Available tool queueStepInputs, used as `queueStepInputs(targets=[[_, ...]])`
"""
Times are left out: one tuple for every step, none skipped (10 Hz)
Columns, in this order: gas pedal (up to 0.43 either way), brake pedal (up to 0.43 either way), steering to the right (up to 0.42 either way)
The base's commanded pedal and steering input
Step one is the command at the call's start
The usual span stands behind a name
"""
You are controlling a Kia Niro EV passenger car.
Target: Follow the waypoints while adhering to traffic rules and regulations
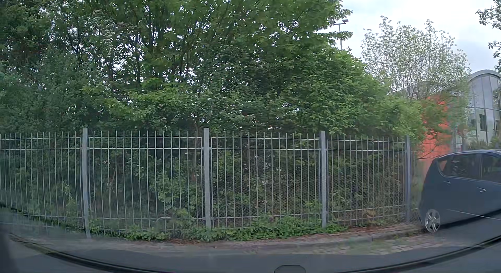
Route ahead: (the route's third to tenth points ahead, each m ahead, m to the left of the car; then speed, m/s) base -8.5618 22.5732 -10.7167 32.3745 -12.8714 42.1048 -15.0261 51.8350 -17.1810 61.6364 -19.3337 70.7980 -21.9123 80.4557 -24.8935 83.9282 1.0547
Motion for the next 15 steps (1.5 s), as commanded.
queueStepInputs(targets=[[0.000, 0.134, -0.971], [0.000, 0.152, -0.968], [0.000, 0.159, -0.968], [0.000, 0.177, -0.968], [0.000, 0.195, -0.967], [0.000, 0.207, -0.967], [0.000, 0.213, -0.965], [0.000, 0.220, -0.959], [0.000, 0.232, -0.939], [0.000, 0.238, -0.918], [0.000, 0.256, -0.899], [0.000, 0.268, -0.865], [0.000, 0.262, -0.829], [0.000, 0.262, -0.802], [0.000, 0.268, -0.769]])
